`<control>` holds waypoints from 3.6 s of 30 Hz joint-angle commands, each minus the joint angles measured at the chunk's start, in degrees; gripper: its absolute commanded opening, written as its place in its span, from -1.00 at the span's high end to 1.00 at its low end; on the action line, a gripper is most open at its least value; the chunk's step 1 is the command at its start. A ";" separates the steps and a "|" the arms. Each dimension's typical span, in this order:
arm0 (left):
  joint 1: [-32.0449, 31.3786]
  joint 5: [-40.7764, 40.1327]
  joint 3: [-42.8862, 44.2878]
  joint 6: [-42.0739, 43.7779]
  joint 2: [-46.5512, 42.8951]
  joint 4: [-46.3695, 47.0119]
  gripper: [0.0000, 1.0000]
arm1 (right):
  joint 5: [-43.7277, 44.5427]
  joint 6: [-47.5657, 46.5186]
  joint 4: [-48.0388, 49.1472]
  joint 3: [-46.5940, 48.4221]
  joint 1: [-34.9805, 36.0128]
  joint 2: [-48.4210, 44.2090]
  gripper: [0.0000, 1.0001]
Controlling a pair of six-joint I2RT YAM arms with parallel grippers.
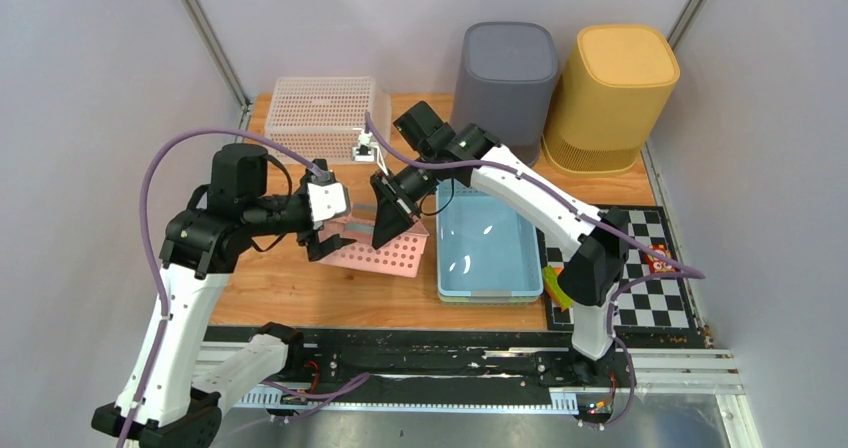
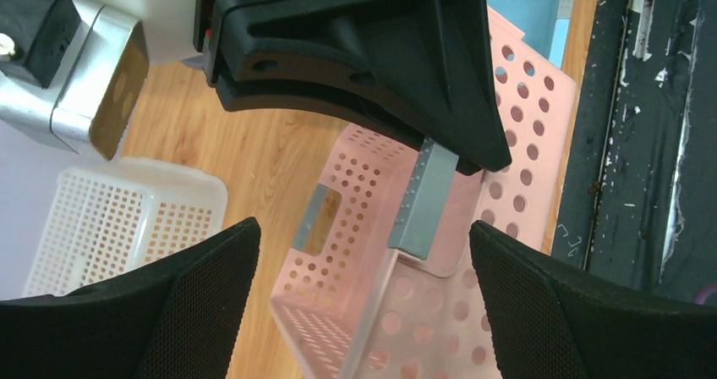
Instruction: Turn the large container upside down
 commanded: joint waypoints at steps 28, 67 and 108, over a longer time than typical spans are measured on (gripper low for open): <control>-11.61 -15.12 -5.08 4.41 1.67 1.66 -0.19 | -7.28 9.77 5.41 1.58 -1.20 2.85 0.95; -1.73 -4.39 19.13 6.92 18.39 -20.55 1.00 | 10.14 -32.60 12.64 -20.71 -11.17 -22.87 -0.26; 21.01 11.04 31.25 2.99 44.50 -22.47 0.52 | 6.89 -17.12 42.97 -40.44 -8.49 -20.05 -0.38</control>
